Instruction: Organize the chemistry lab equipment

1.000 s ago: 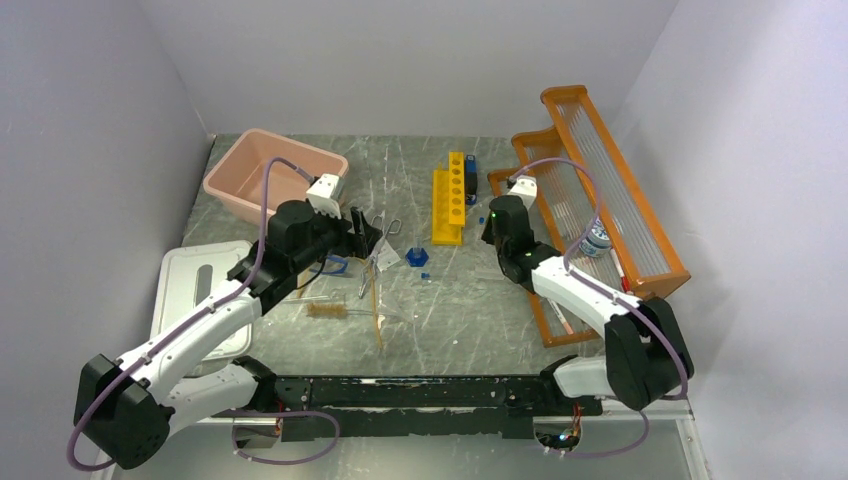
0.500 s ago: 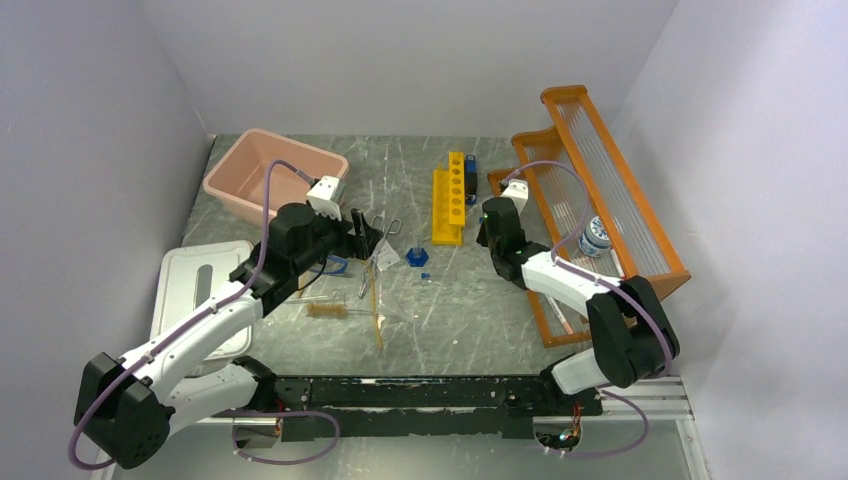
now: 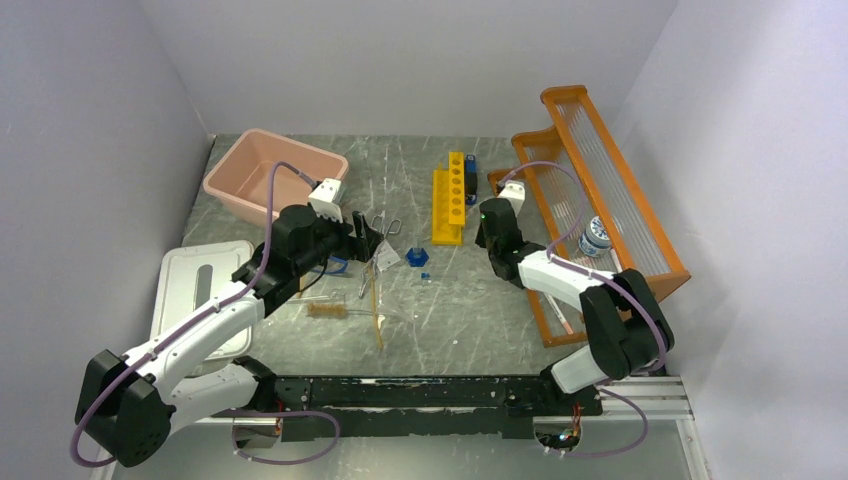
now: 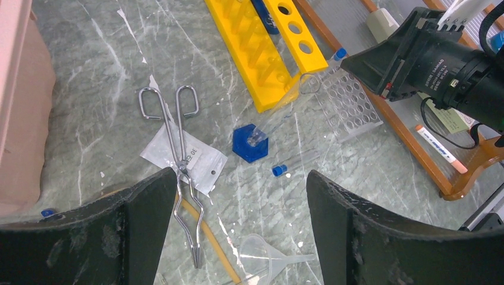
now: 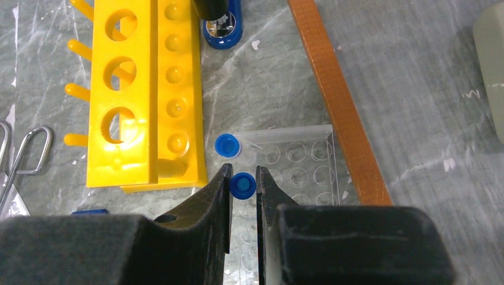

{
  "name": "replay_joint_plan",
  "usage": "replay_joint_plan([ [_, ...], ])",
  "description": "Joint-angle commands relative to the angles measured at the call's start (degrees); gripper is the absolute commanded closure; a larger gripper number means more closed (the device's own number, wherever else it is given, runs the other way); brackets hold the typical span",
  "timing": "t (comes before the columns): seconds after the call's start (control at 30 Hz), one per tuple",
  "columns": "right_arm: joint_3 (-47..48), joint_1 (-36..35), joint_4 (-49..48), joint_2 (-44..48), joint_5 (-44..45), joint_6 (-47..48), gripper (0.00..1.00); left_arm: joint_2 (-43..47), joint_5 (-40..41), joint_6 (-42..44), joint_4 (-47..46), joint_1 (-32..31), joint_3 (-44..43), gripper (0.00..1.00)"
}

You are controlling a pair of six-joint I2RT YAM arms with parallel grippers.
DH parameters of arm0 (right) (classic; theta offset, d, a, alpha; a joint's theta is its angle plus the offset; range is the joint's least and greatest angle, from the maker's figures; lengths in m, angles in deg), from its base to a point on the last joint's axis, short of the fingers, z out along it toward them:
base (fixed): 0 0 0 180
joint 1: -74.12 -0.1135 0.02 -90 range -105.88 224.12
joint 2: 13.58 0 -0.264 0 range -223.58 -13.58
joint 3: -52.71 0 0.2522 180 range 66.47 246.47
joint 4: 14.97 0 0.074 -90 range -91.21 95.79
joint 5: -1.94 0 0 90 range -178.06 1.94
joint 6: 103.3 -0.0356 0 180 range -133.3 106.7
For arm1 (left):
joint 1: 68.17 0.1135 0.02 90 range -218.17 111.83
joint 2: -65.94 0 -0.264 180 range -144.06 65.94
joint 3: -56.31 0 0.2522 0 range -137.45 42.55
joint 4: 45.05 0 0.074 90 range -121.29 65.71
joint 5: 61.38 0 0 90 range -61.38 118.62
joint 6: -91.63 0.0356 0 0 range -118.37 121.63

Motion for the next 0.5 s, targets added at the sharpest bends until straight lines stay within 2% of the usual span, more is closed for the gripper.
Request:
replay_joint_plan([
  [0.0, -0.7, -0.1, -1.3, -0.8, 1.8, 1.1, 0.89, -0.3, 0.2, 0.7, -2.0, 0.2, 0.8, 0.16],
  [0.47, -0.2, -0.5, -1.0, -3.8, 2.1, 2.1, 0.85, -0.6, 1.4, 0.4, -1.5, 0.1, 0.9, 0.16],
])
